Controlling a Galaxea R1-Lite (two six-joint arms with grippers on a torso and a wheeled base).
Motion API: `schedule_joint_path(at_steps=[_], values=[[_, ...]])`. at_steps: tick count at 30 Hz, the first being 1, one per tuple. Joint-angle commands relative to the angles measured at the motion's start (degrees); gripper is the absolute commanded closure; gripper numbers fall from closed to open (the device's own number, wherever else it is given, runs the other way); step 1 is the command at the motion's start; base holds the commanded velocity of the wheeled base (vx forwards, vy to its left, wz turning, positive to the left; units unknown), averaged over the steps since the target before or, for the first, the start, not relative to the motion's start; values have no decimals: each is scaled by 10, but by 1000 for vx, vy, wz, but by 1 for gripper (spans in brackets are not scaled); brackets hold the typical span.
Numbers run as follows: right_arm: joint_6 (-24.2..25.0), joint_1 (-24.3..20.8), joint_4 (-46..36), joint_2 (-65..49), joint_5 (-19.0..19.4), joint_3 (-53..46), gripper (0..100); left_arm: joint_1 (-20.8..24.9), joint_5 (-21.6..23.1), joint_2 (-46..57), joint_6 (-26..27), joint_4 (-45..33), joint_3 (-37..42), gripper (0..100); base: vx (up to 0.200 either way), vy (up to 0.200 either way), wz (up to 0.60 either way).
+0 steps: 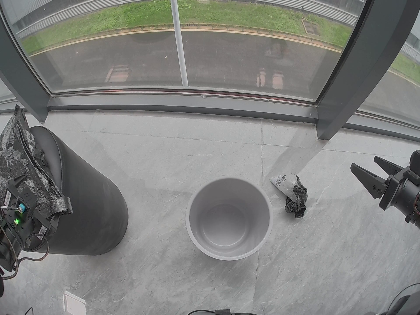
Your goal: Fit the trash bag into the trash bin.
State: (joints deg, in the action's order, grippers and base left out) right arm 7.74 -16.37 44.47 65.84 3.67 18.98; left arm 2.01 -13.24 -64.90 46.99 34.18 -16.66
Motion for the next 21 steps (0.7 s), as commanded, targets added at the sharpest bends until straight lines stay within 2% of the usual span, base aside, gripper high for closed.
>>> schedule_joint_path(at_steps=[1, 21], values=[[0, -1, 0, -1, 0, 0, 0, -1, 0, -15, -1, 0, -14, 0, 0, 0, 0], [0, 0, 24, 4, 0, -6, 0, -6, -2, -29, -1, 1, -40, 0, 0, 0, 0]])
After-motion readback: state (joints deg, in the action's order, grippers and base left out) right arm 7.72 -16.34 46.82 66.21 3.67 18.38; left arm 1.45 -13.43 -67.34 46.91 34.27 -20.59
